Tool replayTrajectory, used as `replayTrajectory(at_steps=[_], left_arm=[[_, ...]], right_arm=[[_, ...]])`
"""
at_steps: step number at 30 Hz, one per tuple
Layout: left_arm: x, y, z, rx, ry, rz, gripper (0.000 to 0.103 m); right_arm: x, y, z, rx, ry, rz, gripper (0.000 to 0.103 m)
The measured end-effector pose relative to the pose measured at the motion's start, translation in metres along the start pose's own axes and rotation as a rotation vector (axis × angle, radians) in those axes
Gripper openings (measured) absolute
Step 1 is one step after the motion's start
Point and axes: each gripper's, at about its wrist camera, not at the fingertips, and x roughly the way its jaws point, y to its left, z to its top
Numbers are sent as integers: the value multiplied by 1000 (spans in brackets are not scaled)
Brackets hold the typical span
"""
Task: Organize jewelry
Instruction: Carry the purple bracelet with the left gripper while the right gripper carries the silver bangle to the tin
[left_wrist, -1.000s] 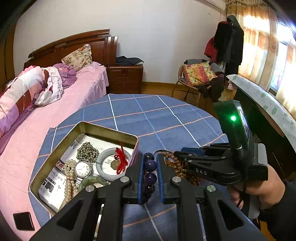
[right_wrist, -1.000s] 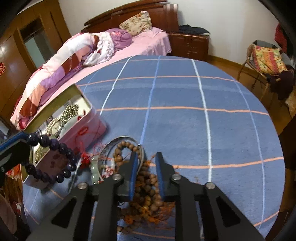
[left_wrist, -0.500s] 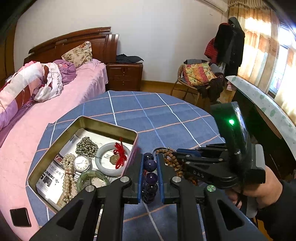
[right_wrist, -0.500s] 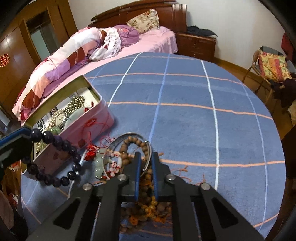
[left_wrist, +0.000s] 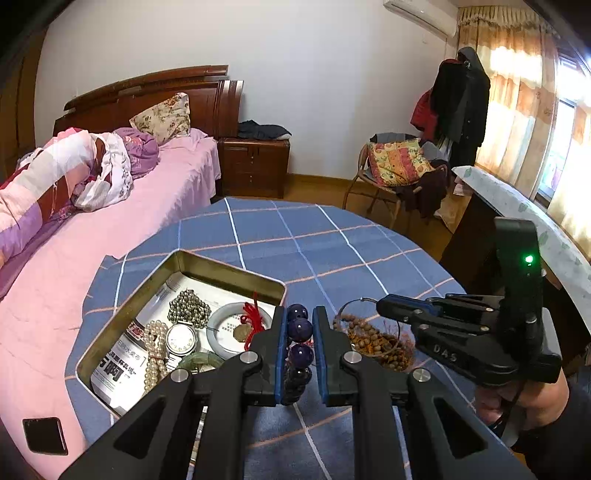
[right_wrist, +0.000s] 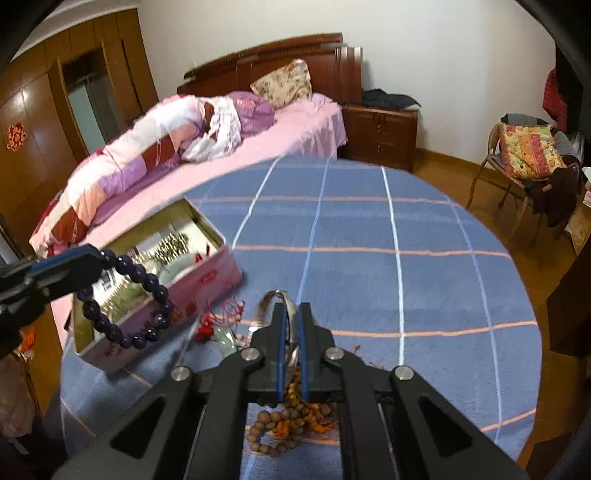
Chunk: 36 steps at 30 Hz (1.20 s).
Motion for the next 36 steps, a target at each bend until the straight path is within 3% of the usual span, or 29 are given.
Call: replayTrajectory(at_steps=[13, 36], left_arm=[[-20, 7, 17, 20, -48, 10, 13], [-35, 65, 25, -14, -59, 137, 13]], right_arm=[[-18, 14, 10, -20, -66, 27, 8], [-12, 82, 38, -142, -101, 94, 7]])
